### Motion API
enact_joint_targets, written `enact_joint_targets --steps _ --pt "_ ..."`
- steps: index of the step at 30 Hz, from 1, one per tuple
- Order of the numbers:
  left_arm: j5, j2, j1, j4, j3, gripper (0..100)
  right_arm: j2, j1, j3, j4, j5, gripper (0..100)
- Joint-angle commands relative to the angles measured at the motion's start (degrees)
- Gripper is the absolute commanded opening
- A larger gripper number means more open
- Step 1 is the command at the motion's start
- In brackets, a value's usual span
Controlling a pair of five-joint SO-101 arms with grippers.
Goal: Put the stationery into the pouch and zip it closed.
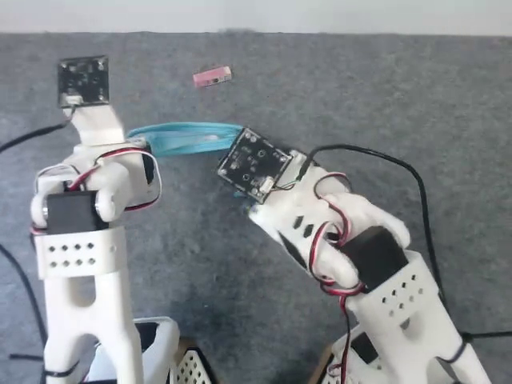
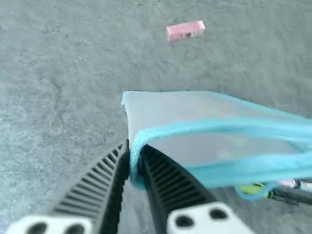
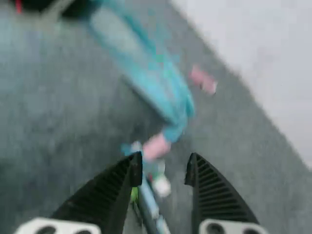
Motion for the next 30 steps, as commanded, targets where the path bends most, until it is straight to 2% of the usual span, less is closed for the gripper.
enact_joint_targets --steps 1,4,11,16,23,26,30 --pt "0.79 0.97 -1.58 -4.57 2.86 1 -1.8 4.53 -2.37 5.32 4.22 6.5" --pt "0.97 0.97 -3.25 -6.07 3.12 1 0.4 5.76 1.05 6.37 7.03 6.2" --pt "0.97 0.97 -3.6 -5.71 2.95 1 14.2 6.02 4.84 0.84 9.49 20.8" --pt "0.97 0.97 -3.6 -5.63 3.03 1 26.24 9.36 4.66 -6.46 13.19 21.2" --pt "0.97 0.97 -3.69 -5.89 3.03 1 38.64 21.14 2.99 -7.69 24.18 21.3" --pt "0.97 0.97 -3.69 -6.07 2.95 1 40.66 21.05 4.04 -8.13 29.54 21.2" --pt "0.97 0.97 -3.69 -6.07 2.95 1 42.95 19.82 4.57 -10.42 32.53 21.2"
